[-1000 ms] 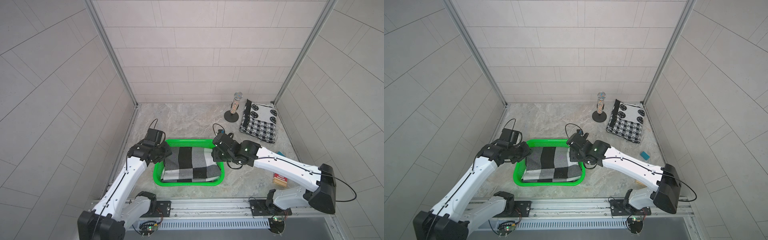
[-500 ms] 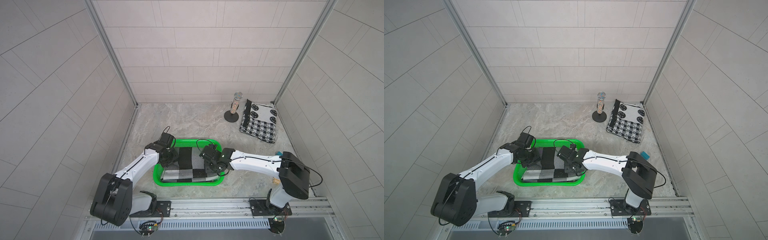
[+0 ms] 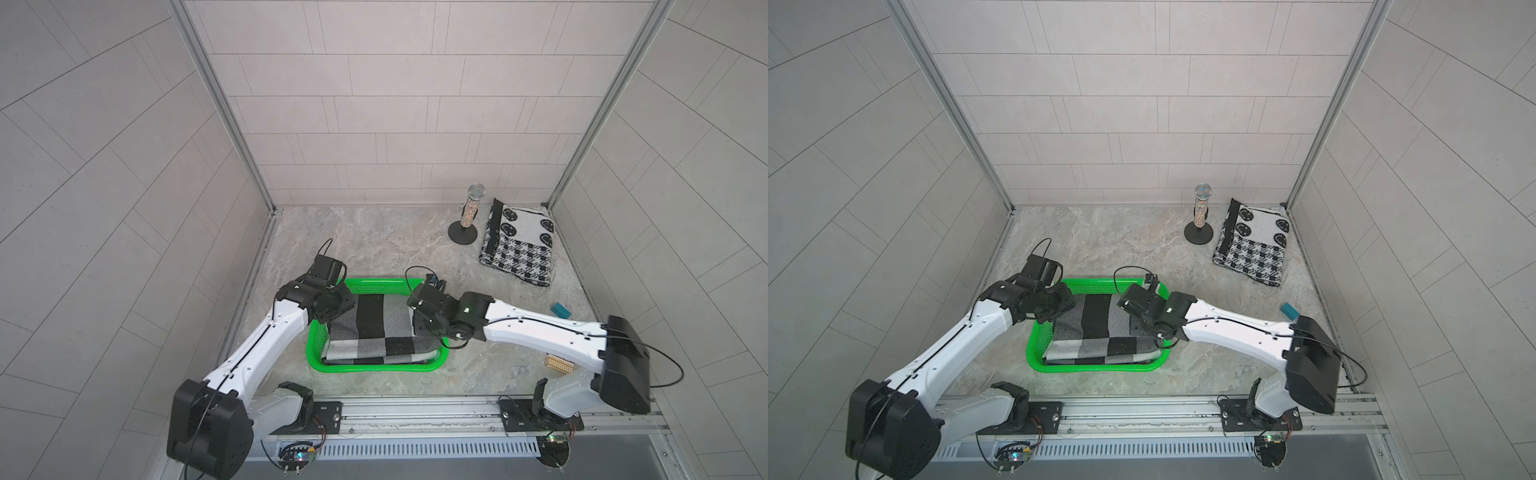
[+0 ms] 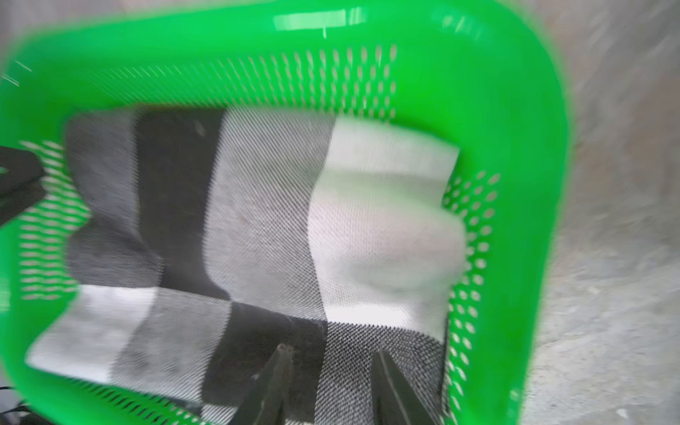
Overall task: Put the folded scarf in the basket
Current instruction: Move the scarf to the center of the board.
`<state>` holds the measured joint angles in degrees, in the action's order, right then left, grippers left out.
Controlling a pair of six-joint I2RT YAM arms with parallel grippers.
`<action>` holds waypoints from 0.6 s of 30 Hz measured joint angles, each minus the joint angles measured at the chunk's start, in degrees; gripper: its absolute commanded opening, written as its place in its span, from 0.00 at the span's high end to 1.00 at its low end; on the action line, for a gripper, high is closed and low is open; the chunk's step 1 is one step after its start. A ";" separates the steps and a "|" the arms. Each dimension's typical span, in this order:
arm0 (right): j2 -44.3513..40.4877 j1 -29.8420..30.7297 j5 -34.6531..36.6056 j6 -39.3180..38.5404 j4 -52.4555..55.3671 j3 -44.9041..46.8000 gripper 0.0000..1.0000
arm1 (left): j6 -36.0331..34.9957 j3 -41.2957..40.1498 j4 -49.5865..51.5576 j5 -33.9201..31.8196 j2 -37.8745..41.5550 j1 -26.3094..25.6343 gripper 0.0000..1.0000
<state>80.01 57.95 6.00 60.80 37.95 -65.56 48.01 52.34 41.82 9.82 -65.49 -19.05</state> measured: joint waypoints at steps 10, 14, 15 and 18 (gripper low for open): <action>-17.42 -41.00 -1.70 -7.17 2.67 4.61 0.65 | 0.28 15.69 -2.60 -0.22 -5.53 -14.99 0.64; -4.68 -55.65 -8.15 -9.66 -0.15 -0.22 0.65 | 1.38 15.69 -7.13 1.53 -11.87 -20.04 0.64; -0.24 -57.86 -9.86 -10.01 -1.07 -2.47 0.65 | 1.64 15.69 -8.22 2.10 -13.38 -21.00 0.64; 11.63 -62.27 -13.16 -11.04 -3.72 -9.55 0.65 | 2.19 15.72 -10.64 3.65 -16.74 -23.41 0.64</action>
<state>91.64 -4.32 -7.16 49.76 34.24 -75.11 50.19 68.05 31.18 13.47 -82.24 -42.46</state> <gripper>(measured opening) 0.348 0.359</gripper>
